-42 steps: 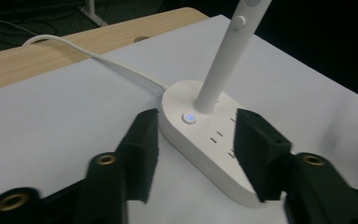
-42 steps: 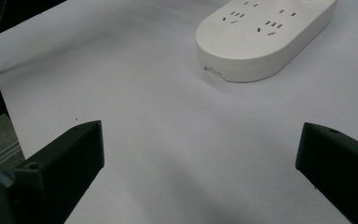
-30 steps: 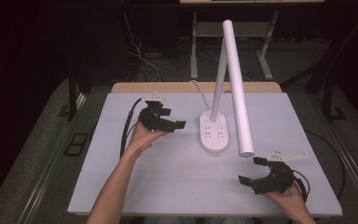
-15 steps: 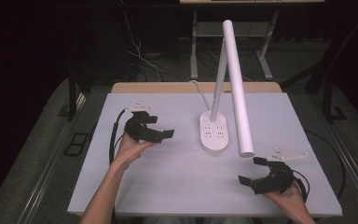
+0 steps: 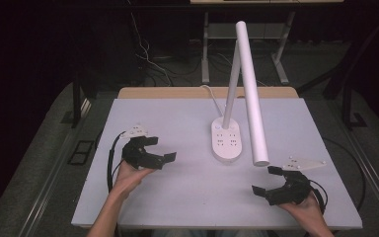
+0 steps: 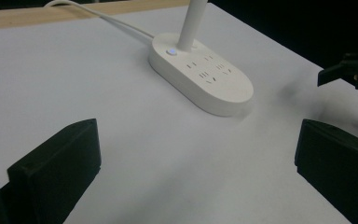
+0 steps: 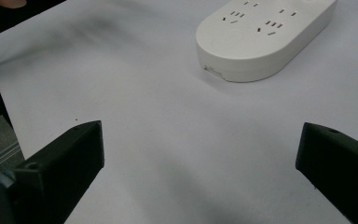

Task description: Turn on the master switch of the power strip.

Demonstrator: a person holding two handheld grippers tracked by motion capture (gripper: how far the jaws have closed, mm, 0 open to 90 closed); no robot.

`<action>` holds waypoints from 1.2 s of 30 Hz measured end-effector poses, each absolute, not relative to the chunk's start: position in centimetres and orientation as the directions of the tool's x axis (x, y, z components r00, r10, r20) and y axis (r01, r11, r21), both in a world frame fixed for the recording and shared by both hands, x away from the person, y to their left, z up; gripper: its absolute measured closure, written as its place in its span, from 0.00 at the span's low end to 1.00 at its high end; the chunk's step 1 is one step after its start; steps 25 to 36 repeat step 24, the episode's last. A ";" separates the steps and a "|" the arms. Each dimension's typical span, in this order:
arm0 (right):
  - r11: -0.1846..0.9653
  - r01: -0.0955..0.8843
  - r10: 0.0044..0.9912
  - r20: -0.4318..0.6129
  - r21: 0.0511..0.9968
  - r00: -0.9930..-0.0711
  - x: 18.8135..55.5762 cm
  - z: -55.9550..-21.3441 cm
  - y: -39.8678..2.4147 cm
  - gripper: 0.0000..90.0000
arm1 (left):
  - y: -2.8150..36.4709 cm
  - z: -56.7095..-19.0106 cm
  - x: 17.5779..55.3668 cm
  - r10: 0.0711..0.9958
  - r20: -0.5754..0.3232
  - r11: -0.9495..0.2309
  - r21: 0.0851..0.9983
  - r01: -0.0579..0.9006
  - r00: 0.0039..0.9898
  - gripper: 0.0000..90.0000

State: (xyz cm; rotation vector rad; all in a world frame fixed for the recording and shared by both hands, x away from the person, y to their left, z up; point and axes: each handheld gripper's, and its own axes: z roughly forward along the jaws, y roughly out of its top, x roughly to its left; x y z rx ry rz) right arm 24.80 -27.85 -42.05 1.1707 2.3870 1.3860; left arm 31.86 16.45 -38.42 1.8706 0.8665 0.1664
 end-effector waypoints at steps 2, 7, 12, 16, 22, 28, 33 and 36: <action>0.271 0.554 0.685 0.246 0.787 -0.685 24.8 -42.0 -27.8 0.00 | 16.6 -38.8 31.2 0.635 -0.269 -0.208 0.843 0.496 0.724 0.00; 0.271 0.552 0.685 0.245 0.789 -0.686 24.7 -42.0 -27.8 0.00 | 16.9 -39.9 29.6 0.638 -0.270 -0.208 0.841 0.499 0.721 0.00; 0.271 0.556 0.684 0.249 0.786 -0.685 24.7 -42.0 -27.7 0.00 | 17.4 -40.8 28.1 0.647 -0.270 -0.188 0.850 0.493 0.713 0.00; 0.269 0.559 0.685 0.253 0.784 -0.684 24.7 -42.0 -27.6 0.00 | 17.6 -41.5 27.1 0.644 -0.277 -0.189 0.846 0.499 0.713 0.01; 0.269 0.560 0.683 0.255 0.784 -0.685 24.7 -42.0 -27.6 0.00 | 17.6 -42.1 26.5 0.640 -0.290 -0.188 0.839 0.511 0.712 0.01; 0.269 0.562 0.682 0.258 0.782 -0.685 24.6 -42.0 -27.6 0.00 | 17.6 -42.2 26.4 0.638 -0.293 -0.186 0.839 0.512 0.712 0.01; 0.269 0.562 0.682 0.258 0.782 -0.685 24.6 -42.0 -27.6 0.00 | 17.6 -42.2 26.4 0.638 -0.293 -0.186 0.839 0.512 0.712 0.01; 0.269 0.562 0.682 0.258 0.782 -0.685 24.6 -42.0 -27.6 0.00 | 17.6 -42.2 26.4 0.638 -0.293 -0.186 0.839 0.512 0.712 0.01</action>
